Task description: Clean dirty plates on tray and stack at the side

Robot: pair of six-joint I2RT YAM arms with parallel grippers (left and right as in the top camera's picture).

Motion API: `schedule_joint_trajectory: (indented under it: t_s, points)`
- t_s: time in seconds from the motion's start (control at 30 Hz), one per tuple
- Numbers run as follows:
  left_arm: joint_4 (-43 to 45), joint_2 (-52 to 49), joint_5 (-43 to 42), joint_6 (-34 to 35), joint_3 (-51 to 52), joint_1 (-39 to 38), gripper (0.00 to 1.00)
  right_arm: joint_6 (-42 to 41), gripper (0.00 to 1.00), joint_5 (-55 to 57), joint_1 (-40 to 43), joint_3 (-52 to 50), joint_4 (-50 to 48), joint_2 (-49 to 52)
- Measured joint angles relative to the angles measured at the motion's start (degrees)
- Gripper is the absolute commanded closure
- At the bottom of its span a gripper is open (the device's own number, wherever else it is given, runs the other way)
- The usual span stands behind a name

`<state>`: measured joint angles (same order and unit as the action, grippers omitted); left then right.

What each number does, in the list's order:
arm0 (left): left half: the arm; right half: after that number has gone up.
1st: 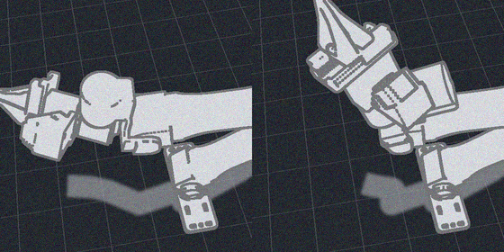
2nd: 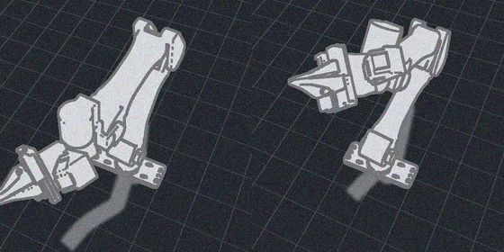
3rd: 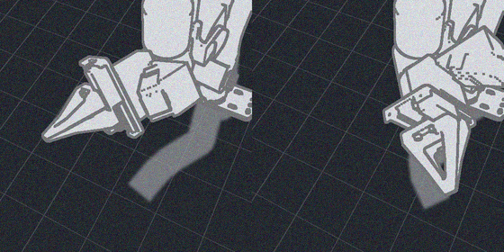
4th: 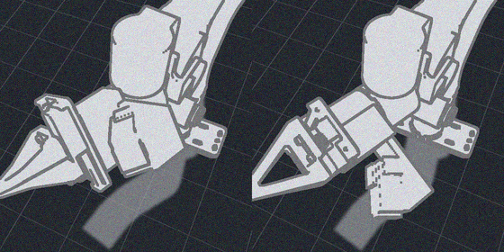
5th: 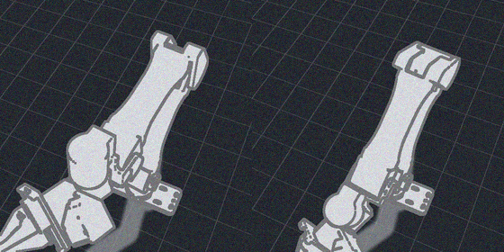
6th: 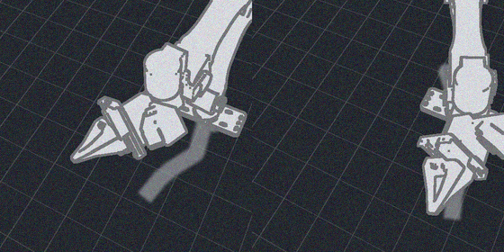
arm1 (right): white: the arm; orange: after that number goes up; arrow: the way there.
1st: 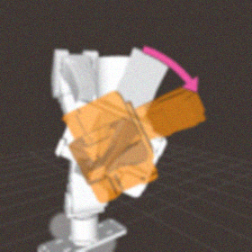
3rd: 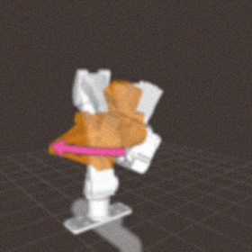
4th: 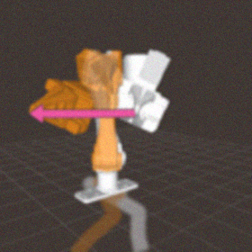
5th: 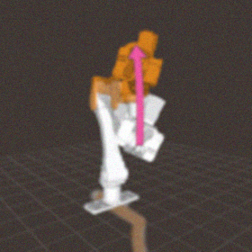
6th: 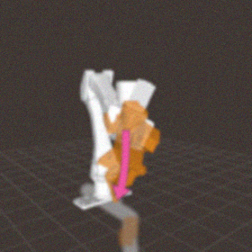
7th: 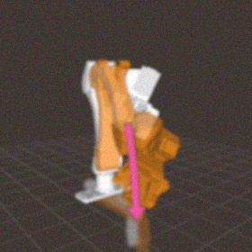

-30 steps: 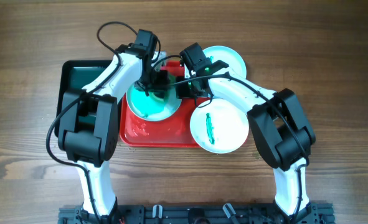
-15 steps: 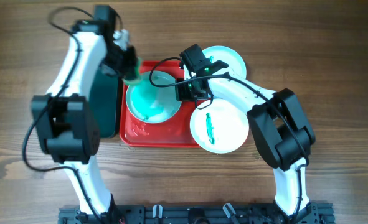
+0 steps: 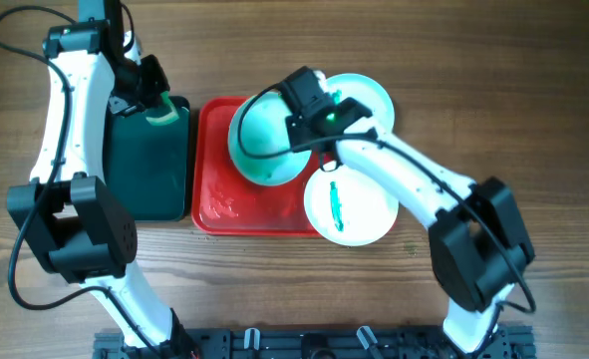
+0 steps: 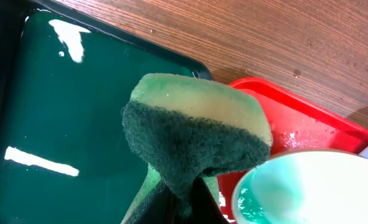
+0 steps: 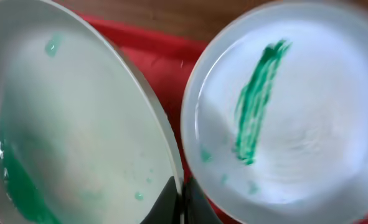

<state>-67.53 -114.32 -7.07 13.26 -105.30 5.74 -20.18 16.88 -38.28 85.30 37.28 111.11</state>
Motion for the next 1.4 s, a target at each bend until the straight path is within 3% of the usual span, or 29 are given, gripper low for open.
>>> schedule_joint_trajectory:
  t_s: [0.37, 0.5, 0.77, 0.93, 1.17, 1.37, 1.4]
  points:
    - [-0.02, 0.0, 0.0, -0.02, 0.0, 0.0, 0.96, 4.92, 0.96, 49.66, -18.12, 0.04, -0.74, -0.59]
    - [0.0, 0.0, 0.0, 0.0, 0.0, 0.0, 0.96, 5.11, 0.96, 56.0, -21.05, 0.04, -1.95, -0.59]
    - [0.0, 0.0, 0.0, 0.0, 0.0, 0.0, 0.96, 5.11, 0.96, 58.27, -21.53, 0.04, -2.64, -0.59]
    - [-0.02, 0.0, 0.0, 0.0, 0.0, 0.0, 0.96, 5.14, 0.96, 39.98, -18.8, 0.04, -2.6, -0.61]
    - [-0.02, 0.0, 0.02, 0.0, 0.0, 0.0, 0.96, -0.44, 0.96, -0.17, -3.45, -0.07, -2.64, -0.59]
    - [-0.02, 0.0, 0.02, 0.0, 0.0, 0.0, 0.96, -7.45, 0.96, -15.72, 3.23, -0.5, -3.5, 2.56]
    - [-0.02, 0.0, 0.02, 0.0, 0.0, 0.0, 0.96, -8.39, 0.89, -17.35, 3.21, -0.52, -3.48, 3.89]
